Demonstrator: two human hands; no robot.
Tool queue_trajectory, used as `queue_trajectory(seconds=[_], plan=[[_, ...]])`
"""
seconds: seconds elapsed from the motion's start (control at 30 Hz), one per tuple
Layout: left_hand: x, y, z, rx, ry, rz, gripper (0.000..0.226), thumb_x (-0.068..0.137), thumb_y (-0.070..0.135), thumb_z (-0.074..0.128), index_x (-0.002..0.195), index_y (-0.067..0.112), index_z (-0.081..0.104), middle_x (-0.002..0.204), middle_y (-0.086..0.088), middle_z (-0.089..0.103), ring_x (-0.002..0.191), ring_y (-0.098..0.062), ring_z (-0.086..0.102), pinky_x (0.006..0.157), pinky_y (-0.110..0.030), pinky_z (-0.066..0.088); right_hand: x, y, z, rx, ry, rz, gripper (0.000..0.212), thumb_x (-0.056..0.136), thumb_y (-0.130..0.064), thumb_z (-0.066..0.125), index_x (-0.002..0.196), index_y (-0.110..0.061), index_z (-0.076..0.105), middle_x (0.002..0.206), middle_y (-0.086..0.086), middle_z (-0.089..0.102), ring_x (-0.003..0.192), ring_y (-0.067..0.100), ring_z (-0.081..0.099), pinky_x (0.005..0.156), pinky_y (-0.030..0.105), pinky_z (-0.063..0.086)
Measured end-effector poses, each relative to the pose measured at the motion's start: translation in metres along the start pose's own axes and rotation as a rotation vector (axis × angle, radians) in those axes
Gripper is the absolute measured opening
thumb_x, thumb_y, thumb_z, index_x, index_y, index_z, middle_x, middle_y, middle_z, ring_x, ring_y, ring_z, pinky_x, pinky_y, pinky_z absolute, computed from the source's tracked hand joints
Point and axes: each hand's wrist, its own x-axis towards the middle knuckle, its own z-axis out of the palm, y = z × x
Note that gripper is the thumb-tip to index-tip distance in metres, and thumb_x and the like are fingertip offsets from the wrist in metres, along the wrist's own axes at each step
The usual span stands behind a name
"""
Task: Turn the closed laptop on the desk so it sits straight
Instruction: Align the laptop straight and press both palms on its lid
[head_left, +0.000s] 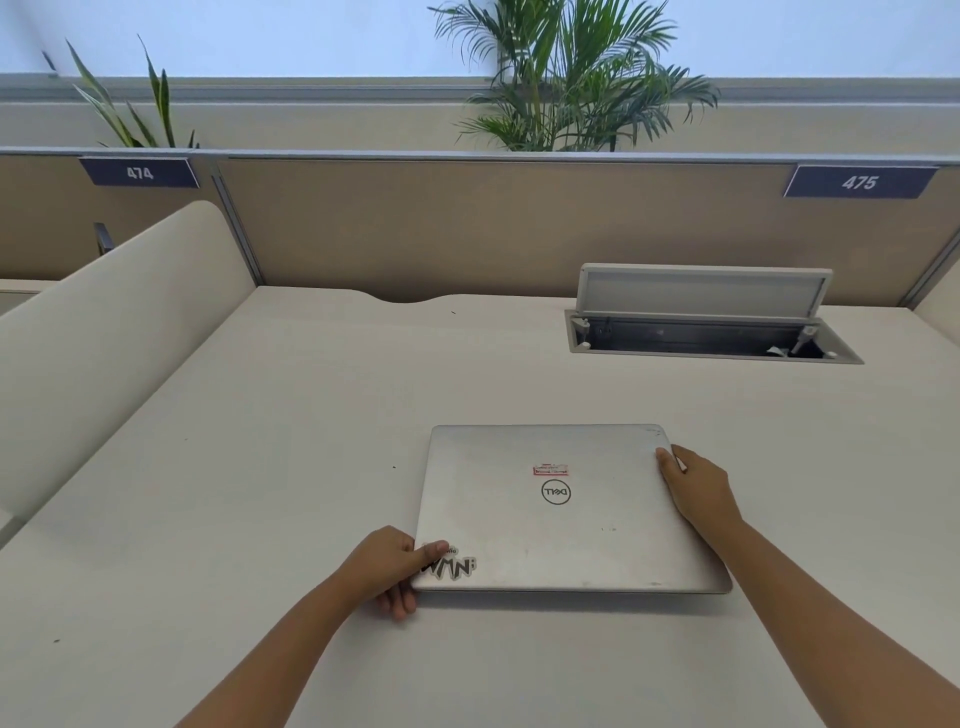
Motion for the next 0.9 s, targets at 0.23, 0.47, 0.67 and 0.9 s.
queue_trajectory(seconds=[0.23,0.47,0.67,0.9], plan=[[-0.003,0.001,0.001,0.006,0.014,0.011,0.054,0.072,0.066,0.058,0.062,0.016,0.044,0.038,-0.002,0.063,0.034,-0.015,0.061,0.032,-0.015,0.037,0.003,-0.005,-0.002,-0.070,-0.020,-0.007,0.043,0.094,-0.041,0.039,0.116,-0.010,0.059,0.115,0.017,0.065,0.107,0.036,0.057,0.083,0.038,0.042],[-0.007,0.002,0.001,-0.075,0.001,0.018,0.050,0.088,0.057,0.042,0.066,0.013,0.052,0.038,-0.002,0.063,0.033,-0.015,0.060,0.032,-0.014,0.035,0.005,-0.008,-0.005,-0.242,-0.100,-0.027,0.055,0.091,-0.054,0.034,0.117,-0.010,0.052,0.101,0.016,0.066,0.091,0.033,0.060,0.074,0.036,0.045],[-0.008,0.003,0.000,-0.100,0.005,0.014,0.052,0.089,0.057,0.040,0.071,0.010,0.056,0.039,-0.004,0.063,0.033,-0.016,0.059,0.033,-0.015,0.037,0.008,-0.014,-0.006,-0.375,-0.140,-0.030,0.046,0.094,-0.044,0.030,0.110,-0.004,0.047,0.095,0.019,0.064,0.078,0.029,0.054,0.068,0.035,0.042],[-0.009,0.004,0.008,0.021,0.152,0.030,0.053,0.087,0.058,0.042,0.053,0.017,0.043,0.031,-0.002,0.057,0.028,-0.016,0.054,0.031,-0.012,0.034,0.007,-0.022,-0.005,-0.459,-0.145,-0.034,0.027,0.093,-0.024,0.028,0.095,-0.001,0.044,0.065,0.008,0.051,0.067,0.030,0.053,0.061,0.034,0.040]])
